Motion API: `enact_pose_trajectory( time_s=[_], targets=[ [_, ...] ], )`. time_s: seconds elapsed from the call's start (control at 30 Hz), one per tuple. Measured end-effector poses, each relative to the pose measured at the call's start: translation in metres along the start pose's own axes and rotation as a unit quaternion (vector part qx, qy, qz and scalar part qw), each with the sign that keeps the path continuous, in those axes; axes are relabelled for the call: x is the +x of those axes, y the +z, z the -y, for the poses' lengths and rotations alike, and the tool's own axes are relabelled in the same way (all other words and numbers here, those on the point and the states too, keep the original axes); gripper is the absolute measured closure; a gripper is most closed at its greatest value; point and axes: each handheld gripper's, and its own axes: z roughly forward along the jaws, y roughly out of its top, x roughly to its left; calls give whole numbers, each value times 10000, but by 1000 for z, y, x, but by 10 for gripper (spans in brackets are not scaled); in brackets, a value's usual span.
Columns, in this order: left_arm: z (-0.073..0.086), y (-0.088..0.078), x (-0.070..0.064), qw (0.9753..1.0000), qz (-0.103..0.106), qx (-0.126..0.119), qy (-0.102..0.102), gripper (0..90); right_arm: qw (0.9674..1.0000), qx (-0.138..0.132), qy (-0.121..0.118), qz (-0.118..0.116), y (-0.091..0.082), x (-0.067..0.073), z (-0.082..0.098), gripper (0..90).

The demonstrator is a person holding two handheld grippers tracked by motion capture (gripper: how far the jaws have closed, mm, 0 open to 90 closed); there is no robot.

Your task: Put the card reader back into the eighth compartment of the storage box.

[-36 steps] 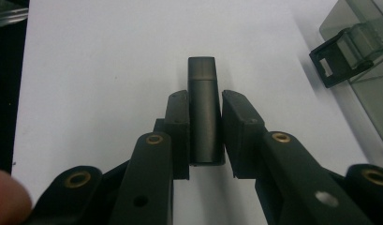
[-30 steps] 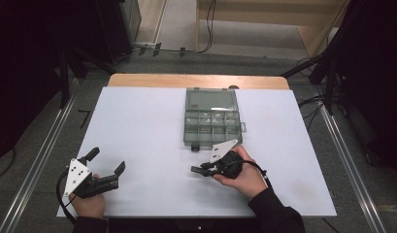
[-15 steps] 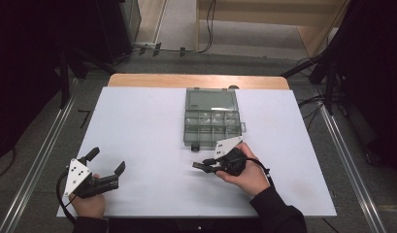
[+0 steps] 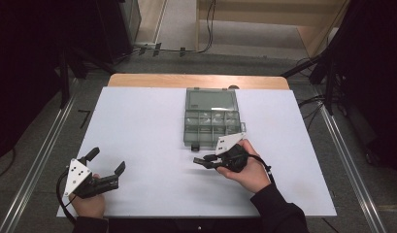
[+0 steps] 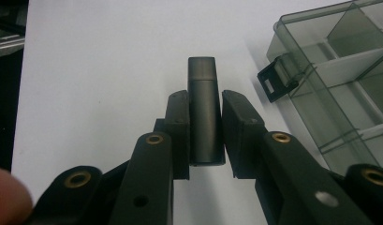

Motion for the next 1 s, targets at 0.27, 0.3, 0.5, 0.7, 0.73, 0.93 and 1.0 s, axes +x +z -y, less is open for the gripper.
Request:
enact_pose_trajectory(
  time_s=[0.27, 0.3, 0.5, 0.7, 0.73, 0.93, 1.0],
  targets=[
    [0, 0, 0, 10000, -1, -1, 4, 23, 9999, -80, 64, 105, -6, -2, -1, 711],
    [0, 0, 0, 10000, -1, -1, 4, 23, 9999, -91, 56, 110, -7, -3, -1, 711],
    [0, 0, 0, 10000, -1, 3, 0, 23, 9997, -116, 112, 163, -9, -5, -1, 711],
    [0, 0, 0, 10000, 1, -1, -6, 23, 9995, -151, 178, 222, -12, -6, -1, 711],
    [0, 0, 0, 10000, 1, -1, -6, 22, 9995, -156, 172, 232, -12, -7, -1, 711],
    [0, 0, 0, 10000, 1, 1, -1, 22, 9991, -202, 217, 298, -15, -9, -2, 712],
    [0, 0, 0, 10000, 2, -3, -6, 23, 9990, -204, 238, 328, -16, -9, -2, 712]
  ],
)
